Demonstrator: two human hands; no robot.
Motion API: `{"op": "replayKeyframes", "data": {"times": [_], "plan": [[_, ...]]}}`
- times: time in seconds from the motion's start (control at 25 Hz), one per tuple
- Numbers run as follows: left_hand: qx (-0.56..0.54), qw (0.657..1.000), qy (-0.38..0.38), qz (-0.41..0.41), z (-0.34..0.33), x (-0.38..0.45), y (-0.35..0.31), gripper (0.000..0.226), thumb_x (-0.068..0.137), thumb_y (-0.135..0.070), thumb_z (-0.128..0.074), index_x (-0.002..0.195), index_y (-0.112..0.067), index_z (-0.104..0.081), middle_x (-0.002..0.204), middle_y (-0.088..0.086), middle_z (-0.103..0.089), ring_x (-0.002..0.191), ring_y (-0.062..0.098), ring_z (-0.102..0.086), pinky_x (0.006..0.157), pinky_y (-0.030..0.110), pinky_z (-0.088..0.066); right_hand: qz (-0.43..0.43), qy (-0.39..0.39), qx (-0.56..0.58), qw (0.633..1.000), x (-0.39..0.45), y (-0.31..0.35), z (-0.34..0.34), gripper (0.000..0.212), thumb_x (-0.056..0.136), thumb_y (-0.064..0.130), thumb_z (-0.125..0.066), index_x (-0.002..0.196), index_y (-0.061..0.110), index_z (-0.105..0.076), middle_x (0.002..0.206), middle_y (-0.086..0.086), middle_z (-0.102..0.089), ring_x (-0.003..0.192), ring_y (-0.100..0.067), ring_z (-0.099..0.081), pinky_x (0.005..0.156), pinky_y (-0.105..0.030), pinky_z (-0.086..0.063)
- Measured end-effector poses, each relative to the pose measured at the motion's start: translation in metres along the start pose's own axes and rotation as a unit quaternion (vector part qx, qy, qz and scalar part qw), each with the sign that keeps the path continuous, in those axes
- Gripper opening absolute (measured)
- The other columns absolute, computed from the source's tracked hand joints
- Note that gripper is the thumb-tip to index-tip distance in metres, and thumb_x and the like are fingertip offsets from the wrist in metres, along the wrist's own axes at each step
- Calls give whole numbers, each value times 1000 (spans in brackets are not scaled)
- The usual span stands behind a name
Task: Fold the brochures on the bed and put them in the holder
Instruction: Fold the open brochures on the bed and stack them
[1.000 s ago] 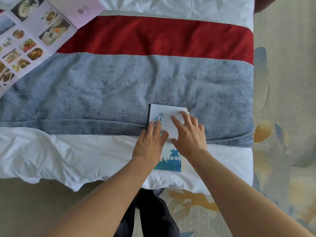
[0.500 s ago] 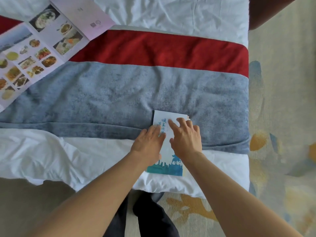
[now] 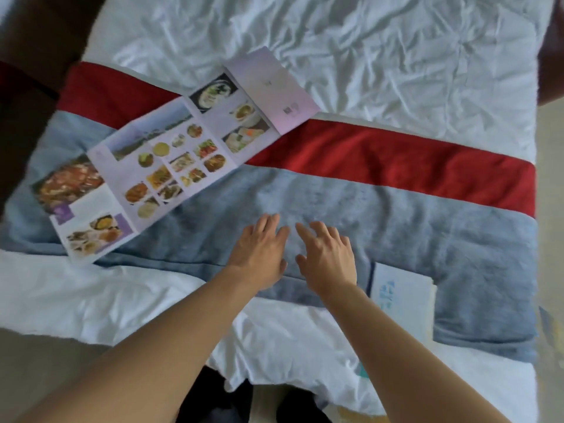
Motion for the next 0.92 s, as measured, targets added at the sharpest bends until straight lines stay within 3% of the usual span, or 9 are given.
{"op": "replayKeyframes", "data": {"times": [0.2,0.48,0.6,0.76,0.92], "plan": [[-33,996,-46,67,25,-8,114,65,90,-44,-62,143,-17,-36,153,11,-27,142,28,-27,110,42,-35,60,-1,-14,998,58,105,-2,62,86,31,-68,144,28,-44,139,0,-50,120,-25,-49,96,-38,-39],[-57,980,-97,162,41,-57,208,66,86,-46,-66,140,-20,-39,150,6,-35,141,26,-31,109,39,-40,152,16,-41,987,89,209,-7,59,88,32,-68,142,27,-44,139,-1,-51,122,-25,-48,98,-39,-40],[-90,963,-92,237,27,-85,249,58,85,-42,-67,133,-20,-44,144,8,-40,135,27,-38,102,40,-43,200,32,-50,978,97,249,-19,58,90,31,-65,143,28,-42,145,-1,-44,126,-25,-43,102,-41,-39],[-183,905,-61,380,-8,-119,312,61,85,-43,-67,133,-16,-42,147,14,-35,136,35,-33,103,50,-44,254,35,-87,963,108,292,-35,61,87,30,-68,143,26,-42,155,-3,-32,140,-27,-29,106,-45,-37],[-239,842,-9,484,-30,-141,349,65,87,-49,-63,138,-20,-36,159,13,-15,146,40,-12,113,63,-27,252,59,-118,959,117,305,-50,59,88,27,-66,143,27,-42,158,-4,-23,145,-28,-20,112,-49,-31]]}}
Point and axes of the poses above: each hand's wrist, its own x-axis towards the middle knuckle, its own z-axis out of the back of the hand, y = z × x, the point moved 10 cm from there along x, towards the middle knuckle
